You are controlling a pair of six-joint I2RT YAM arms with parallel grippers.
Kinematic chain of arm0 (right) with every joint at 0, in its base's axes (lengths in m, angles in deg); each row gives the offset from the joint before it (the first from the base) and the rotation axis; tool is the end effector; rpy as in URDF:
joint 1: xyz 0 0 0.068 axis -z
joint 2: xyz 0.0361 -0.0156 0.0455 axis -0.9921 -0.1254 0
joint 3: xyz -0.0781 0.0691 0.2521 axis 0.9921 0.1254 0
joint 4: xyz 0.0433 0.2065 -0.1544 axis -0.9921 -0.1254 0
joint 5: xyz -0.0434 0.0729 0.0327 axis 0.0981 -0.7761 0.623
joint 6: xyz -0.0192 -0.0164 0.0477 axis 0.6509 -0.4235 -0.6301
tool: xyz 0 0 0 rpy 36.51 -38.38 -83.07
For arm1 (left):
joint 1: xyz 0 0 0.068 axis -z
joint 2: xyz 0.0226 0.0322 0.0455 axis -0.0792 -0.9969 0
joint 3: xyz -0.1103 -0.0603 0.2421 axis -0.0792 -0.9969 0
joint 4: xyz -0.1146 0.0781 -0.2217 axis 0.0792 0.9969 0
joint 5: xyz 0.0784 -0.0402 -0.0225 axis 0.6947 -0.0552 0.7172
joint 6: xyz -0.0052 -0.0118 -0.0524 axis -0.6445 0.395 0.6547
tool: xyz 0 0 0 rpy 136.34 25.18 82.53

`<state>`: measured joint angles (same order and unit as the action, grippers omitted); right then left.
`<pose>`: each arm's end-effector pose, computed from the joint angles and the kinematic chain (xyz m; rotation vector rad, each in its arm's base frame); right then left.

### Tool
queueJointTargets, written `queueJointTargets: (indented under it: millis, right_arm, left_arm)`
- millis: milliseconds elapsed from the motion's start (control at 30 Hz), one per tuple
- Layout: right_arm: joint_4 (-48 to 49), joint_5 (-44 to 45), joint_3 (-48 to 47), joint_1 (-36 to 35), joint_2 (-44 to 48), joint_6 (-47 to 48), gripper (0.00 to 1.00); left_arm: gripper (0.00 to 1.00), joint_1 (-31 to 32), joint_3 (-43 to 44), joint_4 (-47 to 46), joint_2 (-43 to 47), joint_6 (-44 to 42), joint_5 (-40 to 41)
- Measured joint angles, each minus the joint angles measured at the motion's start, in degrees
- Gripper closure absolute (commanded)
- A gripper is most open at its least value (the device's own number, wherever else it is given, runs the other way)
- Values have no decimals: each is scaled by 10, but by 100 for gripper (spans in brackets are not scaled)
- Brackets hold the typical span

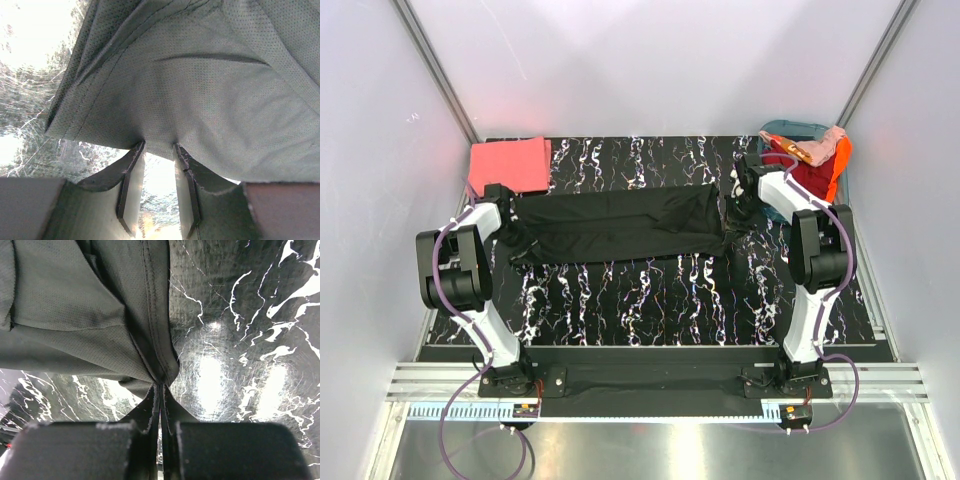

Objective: Fold and stack the t-shirts
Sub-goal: Fold the tshirt

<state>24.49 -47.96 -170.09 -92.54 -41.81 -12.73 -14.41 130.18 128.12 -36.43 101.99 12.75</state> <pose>0.3888 0.0740 0.1859 0.0406 2.9667 0.3528 0.3258 0.0521 0.1579 -0.9369 2.8029 -0.2323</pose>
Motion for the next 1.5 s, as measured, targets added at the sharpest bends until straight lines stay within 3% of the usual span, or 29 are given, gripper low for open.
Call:
queueJointTargets:
  millis: [67, 100, 200, 433, 600, 733, 933, 1333, 1433, 1500]
  right_arm:
    - [-2, -1, 2, 0, -2, 0, 86]
    - [-1, -1, 2, 0, -2, 0, 61]
    - [7, -4, 11, 0, 5, -4, 55]
    - [24, -16, 102, 0, 60, -12, 63]
    - [47, -27, 153, -5, 80, -15, 62]
    - [80, -30, 156, -11, 78, -26, 57]
    - [148, -20, 164, -14, 76, -51, 59]
    - [188, -8, 199, -15, 81, -74, 57]
    - [190, -5, 201, -15, 83, -75, 64]
    - [188, 3, 200, -15, 82, -75, 82]
  left_arm:
    - [65, 0, 0, 0, 0, -1, 0]
    - [65, 0, 0, 0, 0, -2, 0]
    - [65, 0, 0, 0, 0, -3, 0]
    - [65, 0, 0, 0, 0, -4, 0]
    - [65, 0, 0, 0, 0, -4, -1]
    - [65, 0, 0, 0, 0, -4, -1]
    - [65, 0, 0, 0, 0, -4, -1]
    - [65, -1, 2, 2, -2, -4, 0]
    - [65, -1, 3, 2, -2, -4, 0]
    - [65, -1, 4, 3, -3, -4, 0]
